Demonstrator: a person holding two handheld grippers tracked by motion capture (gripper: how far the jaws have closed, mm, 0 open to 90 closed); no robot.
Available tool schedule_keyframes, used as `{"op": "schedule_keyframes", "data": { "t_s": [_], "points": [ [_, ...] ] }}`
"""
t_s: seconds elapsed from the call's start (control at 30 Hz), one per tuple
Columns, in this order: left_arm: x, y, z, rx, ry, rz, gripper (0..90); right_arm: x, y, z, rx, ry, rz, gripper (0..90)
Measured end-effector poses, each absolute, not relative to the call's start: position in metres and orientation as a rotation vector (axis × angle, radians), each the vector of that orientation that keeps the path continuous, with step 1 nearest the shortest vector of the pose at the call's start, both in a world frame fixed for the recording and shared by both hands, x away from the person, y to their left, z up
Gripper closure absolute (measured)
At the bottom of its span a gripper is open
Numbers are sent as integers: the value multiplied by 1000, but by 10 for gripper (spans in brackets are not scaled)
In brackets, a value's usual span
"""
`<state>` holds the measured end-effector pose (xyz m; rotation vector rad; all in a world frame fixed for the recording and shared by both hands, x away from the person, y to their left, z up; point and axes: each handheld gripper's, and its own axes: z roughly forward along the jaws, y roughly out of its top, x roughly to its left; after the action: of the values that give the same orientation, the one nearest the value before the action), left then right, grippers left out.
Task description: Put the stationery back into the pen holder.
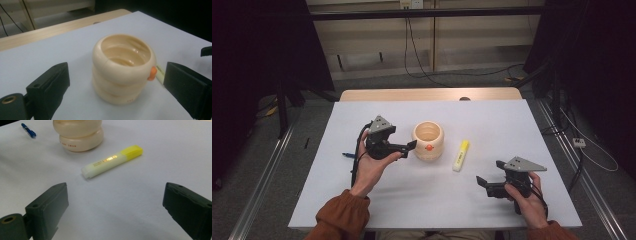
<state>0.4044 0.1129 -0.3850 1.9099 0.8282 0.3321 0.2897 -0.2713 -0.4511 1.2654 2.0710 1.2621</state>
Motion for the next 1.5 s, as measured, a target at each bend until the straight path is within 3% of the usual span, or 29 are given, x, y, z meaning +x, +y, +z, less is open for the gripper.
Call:
{"op": "schedule_keyframes", "data": {
  "t_s": [0.27, 0.37, 0.47, 0.9, 1.17, 1.5],
  "points": [
    [383, 133, -394, 1939, 827, 352, 60, 290, -270, -451, 1253, 2084, 1273, 62],
    [374, 138, -396, 1953, 811, 343, 57, 291, -268, -451, 1245, 2080, 1259, 118],
    [364, 144, -396, 1952, 792, 355, 51, 292, -266, -451, 1238, 2086, 1259, 88],
    [340, 172, -421, 1949, 886, 319, 58, 296, -255, -444, 1191, 2070, 1289, 118],
    [320, 191, -424, 1980, 900, 359, 57, 303, -250, -439, 1234, 2063, 1293, 74],
    [306, 192, -437, 1926, 876, 367, 57, 315, -235, -440, 1213, 2090, 1266, 214]
  ]
}}
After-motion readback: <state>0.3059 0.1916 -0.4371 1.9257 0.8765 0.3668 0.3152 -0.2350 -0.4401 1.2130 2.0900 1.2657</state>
